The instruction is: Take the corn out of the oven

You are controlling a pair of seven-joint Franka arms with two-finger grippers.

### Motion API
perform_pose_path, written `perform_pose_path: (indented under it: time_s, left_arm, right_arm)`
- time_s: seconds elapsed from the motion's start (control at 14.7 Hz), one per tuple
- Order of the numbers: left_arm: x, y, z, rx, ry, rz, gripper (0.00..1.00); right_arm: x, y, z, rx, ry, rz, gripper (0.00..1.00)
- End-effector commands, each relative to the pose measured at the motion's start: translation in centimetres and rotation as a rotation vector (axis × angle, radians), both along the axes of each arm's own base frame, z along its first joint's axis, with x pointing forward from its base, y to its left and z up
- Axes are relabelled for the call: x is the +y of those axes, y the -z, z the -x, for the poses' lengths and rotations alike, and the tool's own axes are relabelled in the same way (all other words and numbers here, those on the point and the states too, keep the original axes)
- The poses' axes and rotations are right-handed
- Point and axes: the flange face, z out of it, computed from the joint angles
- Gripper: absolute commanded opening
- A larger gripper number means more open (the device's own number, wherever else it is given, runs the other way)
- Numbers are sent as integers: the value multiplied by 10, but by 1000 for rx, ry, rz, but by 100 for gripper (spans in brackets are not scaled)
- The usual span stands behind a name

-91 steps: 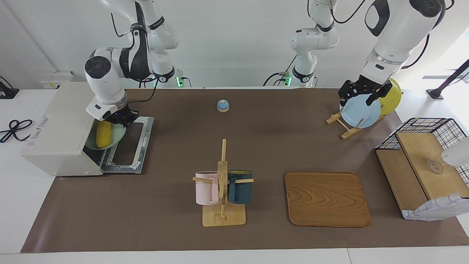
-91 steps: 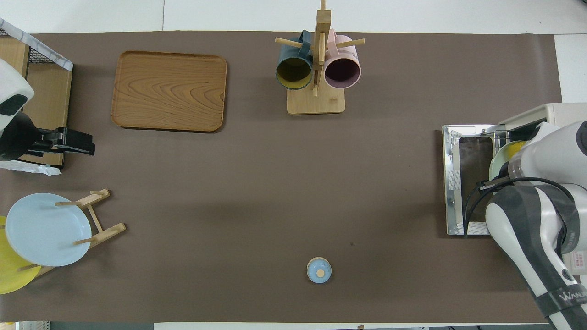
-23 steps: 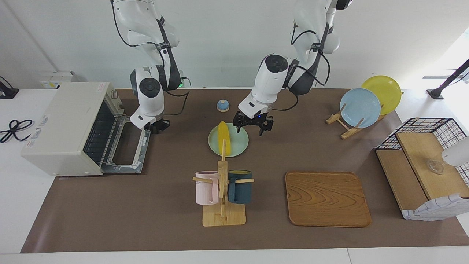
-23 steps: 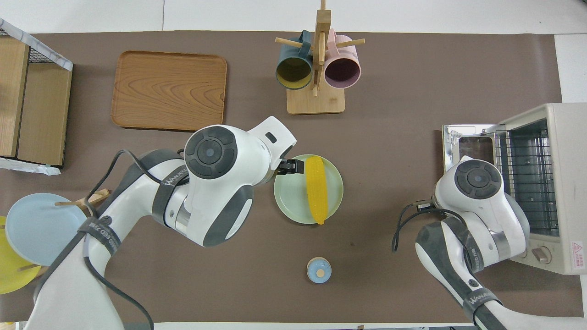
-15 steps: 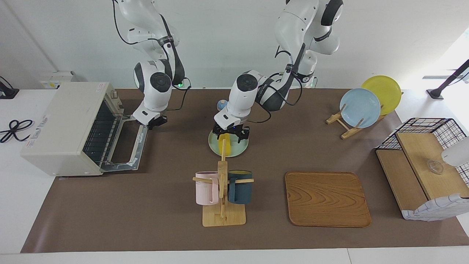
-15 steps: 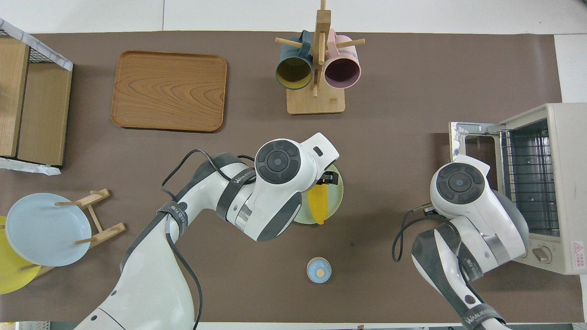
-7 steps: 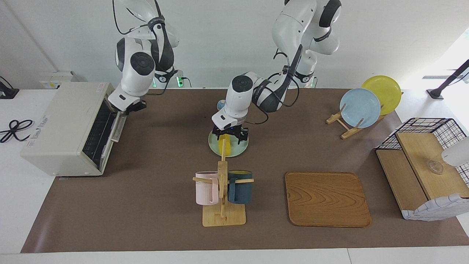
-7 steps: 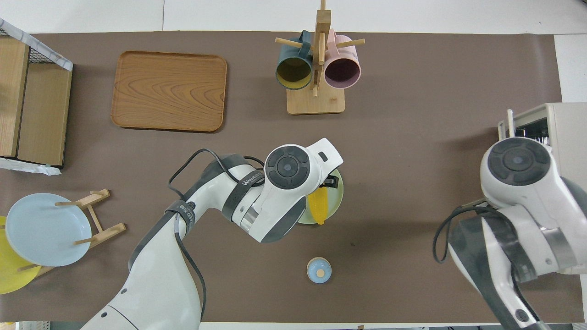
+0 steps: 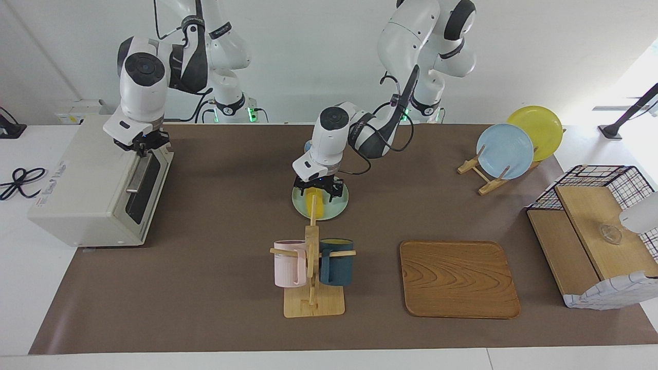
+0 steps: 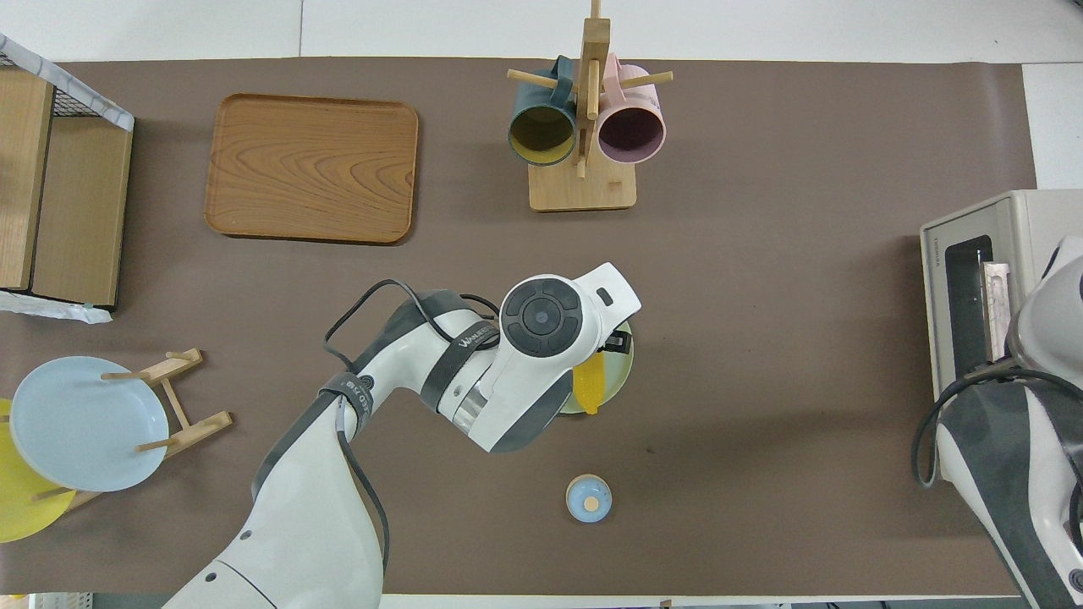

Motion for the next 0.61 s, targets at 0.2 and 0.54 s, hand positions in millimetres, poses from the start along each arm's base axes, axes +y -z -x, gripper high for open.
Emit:
perform_pose_path:
  time_s: [0.2, 0.54]
  left_arm:
    - [-6, 11, 16, -2, -22, -24, 32]
    - [1, -9, 1, 17, -50, -36, 0]
  right_arm:
    - [25, -53, -51, -107, 20, -187, 62]
    - [79, -130, -81, -50, 213, -364, 68]
